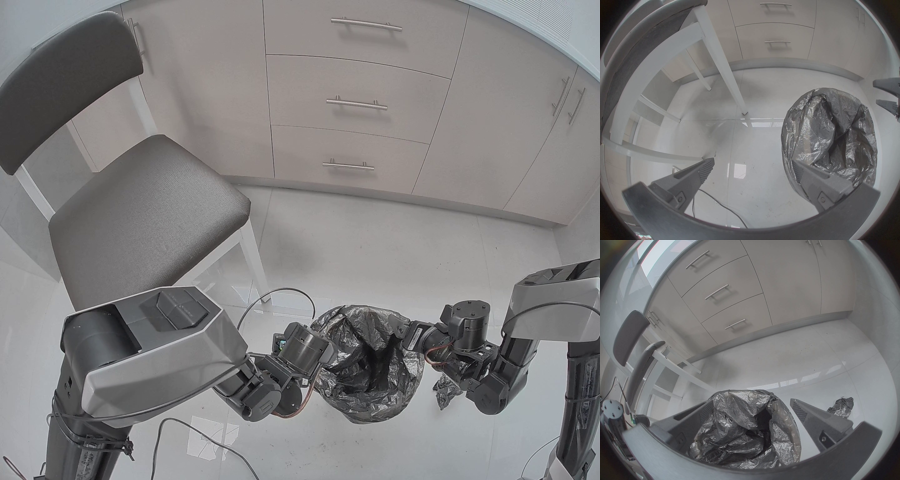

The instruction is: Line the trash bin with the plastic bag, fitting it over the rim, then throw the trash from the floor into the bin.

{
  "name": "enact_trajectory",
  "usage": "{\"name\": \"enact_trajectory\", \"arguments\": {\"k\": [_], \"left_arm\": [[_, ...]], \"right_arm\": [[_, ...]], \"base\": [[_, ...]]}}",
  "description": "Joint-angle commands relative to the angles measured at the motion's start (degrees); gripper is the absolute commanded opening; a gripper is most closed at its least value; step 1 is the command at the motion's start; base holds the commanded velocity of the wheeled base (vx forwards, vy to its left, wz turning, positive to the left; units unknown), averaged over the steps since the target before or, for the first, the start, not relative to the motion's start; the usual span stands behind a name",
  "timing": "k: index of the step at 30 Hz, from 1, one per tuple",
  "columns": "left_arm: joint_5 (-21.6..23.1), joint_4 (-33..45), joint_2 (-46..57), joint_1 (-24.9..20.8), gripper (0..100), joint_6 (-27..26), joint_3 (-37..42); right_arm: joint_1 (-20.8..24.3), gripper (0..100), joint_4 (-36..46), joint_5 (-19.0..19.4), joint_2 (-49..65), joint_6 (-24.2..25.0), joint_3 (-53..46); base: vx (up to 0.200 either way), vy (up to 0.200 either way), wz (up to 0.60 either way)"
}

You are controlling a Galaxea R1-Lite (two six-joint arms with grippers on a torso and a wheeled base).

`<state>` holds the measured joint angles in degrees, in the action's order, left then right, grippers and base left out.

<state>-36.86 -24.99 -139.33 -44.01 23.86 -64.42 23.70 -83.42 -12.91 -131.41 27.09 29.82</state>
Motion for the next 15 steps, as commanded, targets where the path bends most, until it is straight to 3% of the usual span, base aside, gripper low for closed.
{"name": "enact_trajectory", "arguments": {"k": [1,15], "left_arm": [[0.04,-0.06,-0.6,0.06,100,0.23,0.87],[0.04,-0.06,-1.39,0.06,100,0.84,2.98]], "right_arm": [[0.03,100,0.01,-0.01,-0.51,-0.02,0.06],[-0.23,100,0.01,-0.01,-1.48,-0.11,0.5]], "base": [[0.0,0.0,0.0],[0.0,0.0,0.0]]}}
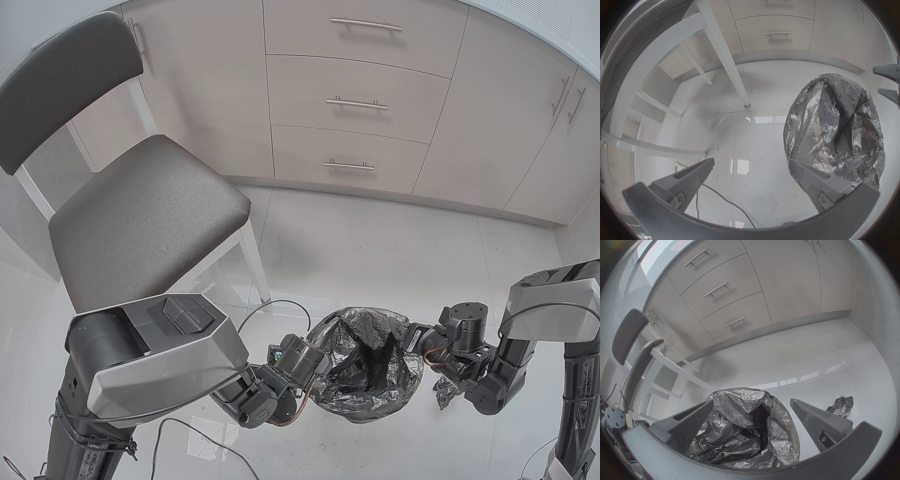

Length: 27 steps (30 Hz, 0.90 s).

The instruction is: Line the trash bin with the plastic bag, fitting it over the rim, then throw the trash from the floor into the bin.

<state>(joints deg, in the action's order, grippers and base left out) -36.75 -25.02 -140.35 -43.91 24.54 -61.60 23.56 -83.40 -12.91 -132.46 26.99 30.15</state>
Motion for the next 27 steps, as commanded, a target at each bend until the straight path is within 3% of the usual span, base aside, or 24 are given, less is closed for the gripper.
{"name": "enact_trajectory", "arguments": {"k": [1,7,14,27], "left_arm": [[-0.07,-0.03,-0.1,-0.03,100,0.33,0.6],[0.37,-1.0,2.63,-0.56,100,1.39,3.94],[0.63,-11.72,1.04,-1.79,100,2.0,12.12],[0.63,-14.45,6.14,-8.3,100,3.76,10.01]], "right_arm": [[-0.1,100,-0.01,-0.01,-0.6,-0.01,0.17],[0.87,100,-0.01,0.08,-0.6,-0.18,-0.88],[5.7,100,-1.51,0.08,-3.5,-0.36,-2.73],[5.18,100,-4.41,0.08,-6.49,-0.71,-2.37]], "base": [[0.0,0.0,0.0],[0.0,0.0,0.0],[0.0,0.0,0.0],[0.0,0.0,0.0]]}}
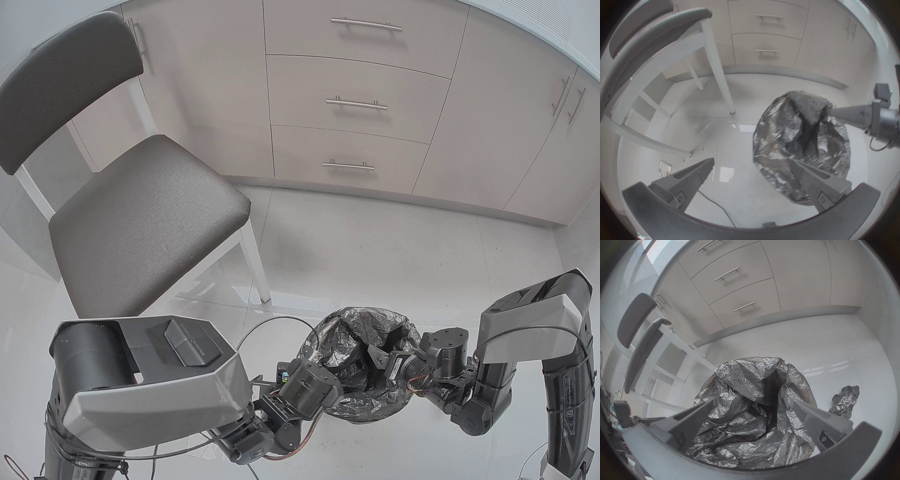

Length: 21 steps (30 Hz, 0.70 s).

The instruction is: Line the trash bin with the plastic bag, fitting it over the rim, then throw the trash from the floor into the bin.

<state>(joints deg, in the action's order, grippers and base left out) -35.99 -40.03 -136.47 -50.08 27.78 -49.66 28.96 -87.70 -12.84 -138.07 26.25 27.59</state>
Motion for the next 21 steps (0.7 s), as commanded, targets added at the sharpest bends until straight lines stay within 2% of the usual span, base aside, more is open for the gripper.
{"name": "enact_trajectory", "arguments": {"k": [1,21], "left_arm": [[-0.14,0.66,2.26,-2.3,100,0.52,-2.28],[-0.14,2.33,-5.38,-3.97,100,-0.27,-4.74]], "right_arm": [[-0.22,100,-0.1,0.0,-0.97,0.03,0.27],[-1.1,100,-0.19,0.0,-0.88,0.12,1.15]], "base": [[0.0,0.0,0.0],[0.0,0.0,0.0]]}}
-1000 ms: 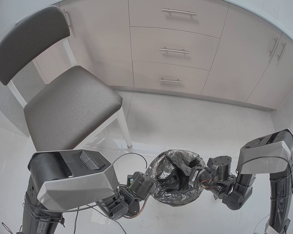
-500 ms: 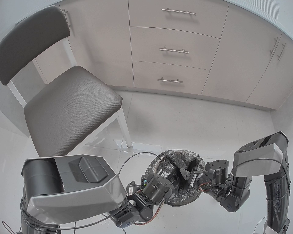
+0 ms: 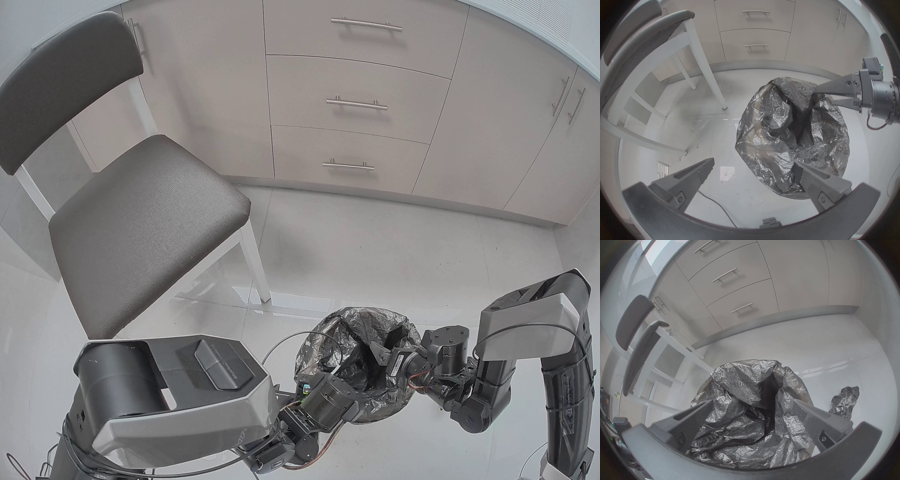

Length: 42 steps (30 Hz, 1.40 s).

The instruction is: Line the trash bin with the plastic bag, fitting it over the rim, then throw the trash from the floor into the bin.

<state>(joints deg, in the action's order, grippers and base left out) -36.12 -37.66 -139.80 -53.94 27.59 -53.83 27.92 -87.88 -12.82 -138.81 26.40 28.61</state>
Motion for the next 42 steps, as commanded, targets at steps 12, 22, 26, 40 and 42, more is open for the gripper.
{"name": "enact_trajectory", "arguments": {"k": [12,22,26,40,42], "left_arm": [[0.0,-0.05,-2.58,-0.99,100,-0.08,0.4],[-0.09,0.04,-1.88,-2.04,100,-0.08,3.21],[-0.09,2.15,-1.17,-2.13,100,-0.52,4.09],[6.5,24.12,-0.12,-2.39,100,0.01,-4.7],[6.85,24.82,-0.12,-2.39,100,0.27,-5.23]], "right_arm": [[-0.06,100,-0.01,-0.01,-0.05,0.14,0.3],[-0.14,100,-0.01,-0.1,-0.23,0.14,0.57],[-0.32,100,-0.01,-0.1,-0.32,0.14,0.66],[-0.41,100,-0.01,-0.1,-0.49,0.23,0.66],[-0.41,100,-0.01,-0.1,-0.49,0.23,0.66]], "base": [[0.0,0.0,0.0],[0.0,0.0,0.0],[0.0,0.0,0.0],[0.0,0.0,0.0],[0.0,0.0,0.0]]}}
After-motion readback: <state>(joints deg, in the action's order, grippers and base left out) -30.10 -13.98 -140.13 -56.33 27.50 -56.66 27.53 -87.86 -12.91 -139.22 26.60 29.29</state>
